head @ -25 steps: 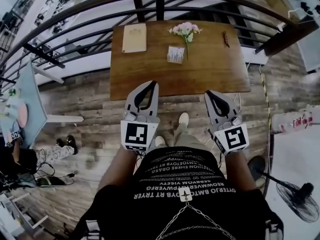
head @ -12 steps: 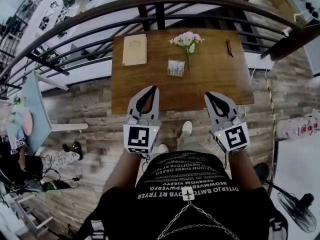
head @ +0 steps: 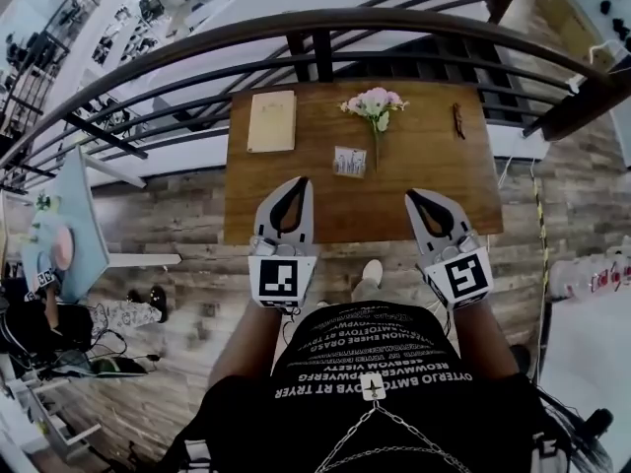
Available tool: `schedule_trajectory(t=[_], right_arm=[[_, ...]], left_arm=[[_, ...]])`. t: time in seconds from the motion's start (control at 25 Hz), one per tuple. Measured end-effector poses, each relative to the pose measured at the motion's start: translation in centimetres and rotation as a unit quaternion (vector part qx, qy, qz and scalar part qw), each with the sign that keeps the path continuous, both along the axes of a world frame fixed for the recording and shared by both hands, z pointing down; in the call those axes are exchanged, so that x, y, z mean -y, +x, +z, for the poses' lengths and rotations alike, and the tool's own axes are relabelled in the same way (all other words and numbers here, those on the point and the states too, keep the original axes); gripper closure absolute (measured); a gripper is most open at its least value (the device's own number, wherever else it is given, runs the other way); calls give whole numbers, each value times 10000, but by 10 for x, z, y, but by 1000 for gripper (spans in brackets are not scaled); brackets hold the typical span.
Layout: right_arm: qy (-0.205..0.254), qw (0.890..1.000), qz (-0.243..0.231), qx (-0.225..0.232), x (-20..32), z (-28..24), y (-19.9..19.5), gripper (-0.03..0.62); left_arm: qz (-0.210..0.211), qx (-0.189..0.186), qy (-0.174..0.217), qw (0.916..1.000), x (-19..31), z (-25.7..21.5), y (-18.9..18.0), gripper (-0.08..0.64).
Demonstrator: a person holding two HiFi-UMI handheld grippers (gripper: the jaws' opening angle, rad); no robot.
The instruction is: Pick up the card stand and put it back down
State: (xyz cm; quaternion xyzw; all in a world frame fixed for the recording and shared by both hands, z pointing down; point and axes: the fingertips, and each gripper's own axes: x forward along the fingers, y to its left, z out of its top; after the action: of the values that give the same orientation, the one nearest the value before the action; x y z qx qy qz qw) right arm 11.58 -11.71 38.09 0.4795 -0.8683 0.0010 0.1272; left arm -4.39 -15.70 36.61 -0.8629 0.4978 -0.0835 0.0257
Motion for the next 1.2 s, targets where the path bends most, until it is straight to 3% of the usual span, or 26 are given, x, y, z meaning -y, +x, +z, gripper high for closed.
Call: schedule_trajectory(t=[0.24,0.56,0.84,1.2], right_arm=[[31,9999,-140,9,19,-1,22,589],[-26,9997,-234,6,42,11,64,589],[-551,9984,-152,20,61,62,85,589],[-1380,9902,-197,-112,78,150,68,589]], left_arm=[[-266,-20,141,9995,11,-5,12,532],[-619,-92,-9,9980,20,-9,32,532],[-696,-18,-61,9976,28,-4,32,532],[-608,104,-418,9972,53,20,20,532]])
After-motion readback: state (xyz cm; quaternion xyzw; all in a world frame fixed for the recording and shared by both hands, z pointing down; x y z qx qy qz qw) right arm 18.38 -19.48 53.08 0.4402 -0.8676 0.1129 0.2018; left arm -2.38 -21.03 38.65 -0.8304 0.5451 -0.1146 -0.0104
